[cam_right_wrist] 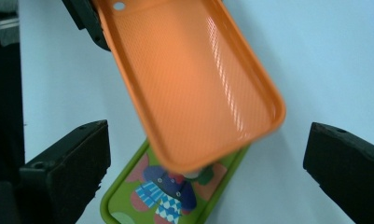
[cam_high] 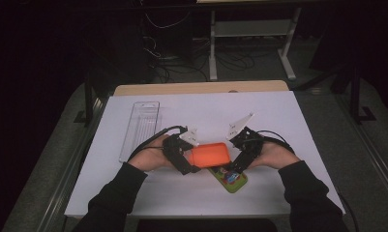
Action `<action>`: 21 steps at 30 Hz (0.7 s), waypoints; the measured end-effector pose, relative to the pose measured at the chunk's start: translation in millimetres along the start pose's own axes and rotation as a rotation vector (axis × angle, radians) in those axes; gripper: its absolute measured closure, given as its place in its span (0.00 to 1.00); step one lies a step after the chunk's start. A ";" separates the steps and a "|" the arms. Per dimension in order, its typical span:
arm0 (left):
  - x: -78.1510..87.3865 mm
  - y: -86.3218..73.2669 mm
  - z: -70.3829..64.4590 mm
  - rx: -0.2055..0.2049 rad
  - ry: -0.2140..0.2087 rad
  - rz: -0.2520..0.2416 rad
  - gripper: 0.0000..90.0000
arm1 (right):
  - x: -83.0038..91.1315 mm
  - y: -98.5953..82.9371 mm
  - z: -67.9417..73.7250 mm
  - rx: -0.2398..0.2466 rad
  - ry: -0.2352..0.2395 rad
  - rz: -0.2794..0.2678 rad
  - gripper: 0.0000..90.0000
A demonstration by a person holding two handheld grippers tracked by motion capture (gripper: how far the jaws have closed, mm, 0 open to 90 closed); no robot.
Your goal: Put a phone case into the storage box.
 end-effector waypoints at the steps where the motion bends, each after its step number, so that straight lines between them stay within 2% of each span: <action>1: -0.5 -0.7 0.0 0.013 0.012 0.009 0.17 | 0.4 -2.4 -1.2 -0.010 -0.003 -0.007 0.00; 4: -1.8 -3.1 2.6 0.041 0.048 0.038 0.17 | 1.5 -9.4 -3.3 -0.039 -0.027 -0.029 0.00; 5: -2.2 -3.9 3.9 0.053 0.065 0.044 0.17 | 2.1 -11.0 -2.6 -0.070 -0.034 -0.029 0.00; 6: -2.7 -4.7 4.9 0.074 0.070 0.051 0.17 | 2.0 -13.1 -3.5 -0.075 -0.039 -0.033 0.00; 7: -3.3 -5.3 4.2 0.098 0.087 0.047 0.17 | 2.5 -14.7 -2.5 -0.102 -0.046 -0.035 0.00; 8: -2.9 -5.9 5.4 0.099 0.100 0.055 0.17 | 2.6 -16.6 -2.8 -0.120 -0.054 -0.045 0.00; 11: -2.5 -7.4 6.6 0.145 0.124 0.055 0.17 | 2.4 -23.3 -3.8 -0.161 -0.063 -0.087 0.00; 12: -1.5 -7.6 7.4 0.148 0.134 0.057 0.17 | 2.2 -24.5 -2.0 -0.203 -0.057 -0.108 0.00; 13: -0.3 -7.7 8.2 0.146 0.145 0.061 0.17 | 2.0 -26.5 -2.3 -0.214 -0.069 -0.118 0.00; 14: 0.5 -7.4 8.0 0.162 0.157 0.056 0.17 | 1.9 -28.6 -2.2 -0.232 -0.081 -0.128 0.00; 17: 2.2 -6.9 9.1 0.188 0.156 0.034 0.17 | 0.9 -34.8 -1.5 -0.289 -0.112 -0.183 0.00; 18: 2.2 -7.0 9.8 0.200 0.162 0.030 0.17 | 0.2 -37.1 -1.2 -0.305 -0.117 -0.190 0.00; 19: 3.2 -7.2 11.1 0.200 0.167 0.040 0.17 | -0.7 -39.3 -0.5 -0.315 -0.138 -0.188 0.00; 21: 3.4 -7.6 11.6 0.229 0.168 0.048 0.17 | -3.3 -42.9 2.6 -0.343 -0.175 -0.191 0.00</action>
Point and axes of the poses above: each handheld gripper's, and its own axes: x roughly backward along the jaws, y roughly out of its top, z roughly to its left, the point moved 1 cm from there along -x, roughly forward along the jaws, and after that the axes turned 9 degrees about y, right-handed, at the moved point
